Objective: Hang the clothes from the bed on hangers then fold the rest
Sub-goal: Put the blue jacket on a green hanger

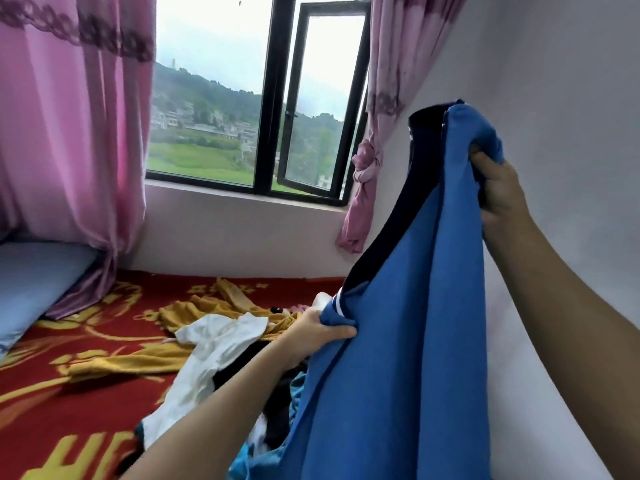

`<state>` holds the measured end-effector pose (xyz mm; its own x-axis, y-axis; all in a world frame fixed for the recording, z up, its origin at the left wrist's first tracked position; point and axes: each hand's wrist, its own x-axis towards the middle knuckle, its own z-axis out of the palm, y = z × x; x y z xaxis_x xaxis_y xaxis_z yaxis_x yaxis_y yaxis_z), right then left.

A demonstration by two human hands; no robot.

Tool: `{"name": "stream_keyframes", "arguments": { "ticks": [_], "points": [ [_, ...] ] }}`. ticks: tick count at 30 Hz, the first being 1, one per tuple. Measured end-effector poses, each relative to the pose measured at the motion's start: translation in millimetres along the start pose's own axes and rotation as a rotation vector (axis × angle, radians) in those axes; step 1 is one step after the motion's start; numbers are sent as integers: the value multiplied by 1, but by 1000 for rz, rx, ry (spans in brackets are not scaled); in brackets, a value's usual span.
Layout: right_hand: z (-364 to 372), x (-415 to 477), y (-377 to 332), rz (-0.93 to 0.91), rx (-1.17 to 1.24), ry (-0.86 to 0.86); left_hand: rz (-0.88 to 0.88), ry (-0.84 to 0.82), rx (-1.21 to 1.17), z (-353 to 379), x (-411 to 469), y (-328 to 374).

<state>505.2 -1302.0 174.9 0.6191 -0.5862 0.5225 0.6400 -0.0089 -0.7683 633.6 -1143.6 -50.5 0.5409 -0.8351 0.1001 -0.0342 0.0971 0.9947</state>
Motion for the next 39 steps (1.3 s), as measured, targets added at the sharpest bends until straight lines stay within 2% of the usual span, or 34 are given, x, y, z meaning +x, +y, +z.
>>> {"name": "stream_keyframes", "arguments": {
  "ticks": [3, 5, 9, 12, 14, 16, 19, 21, 23, 29, 34, 37, 39],
  "points": [
    [-2, 5, 30, 19, -104, 53, 30, 248, 60, -55, -19, 1],
    [2, 8, 60, 65, -142, 80, 106, 430, 215, -91, -37, 6],
    [28, 9, 124, 163, -219, 80, 198, 693, 595, -153, -85, 29],
    [62, 3, 160, 119, -304, 23, 274, 922, 677, -199, -129, 59],
    [85, 5, 172, 125, -249, 36, 294, 1146, 702, -240, -158, 82],
    [109, 14, 177, 164, -137, 114, 238, 1342, 776, -285, -198, 101],
    [149, 20, 186, 180, -121, 129, 139, 1421, 905, -341, -252, 116],
    [186, 14, 199, 184, -124, 84, 148, 1499, 877, -373, -279, 126],
    [225, 5, 212, 178, -150, 58, 102, 1528, 887, -403, -307, 135],
    [350, -32, 273, 192, -228, 56, -50, 1468, 990, -519, -410, 146],
    [438, -83, 352, 319, -342, 43, -154, 1414, 1061, -594, -463, 100],
    [455, -124, 415, 435, -582, -37, -346, 1275, 1020, -621, -486, 54],
    [454, -159, 455, 525, -748, -106, -480, 1081, 1011, -632, -500, 20]
  ]
}}
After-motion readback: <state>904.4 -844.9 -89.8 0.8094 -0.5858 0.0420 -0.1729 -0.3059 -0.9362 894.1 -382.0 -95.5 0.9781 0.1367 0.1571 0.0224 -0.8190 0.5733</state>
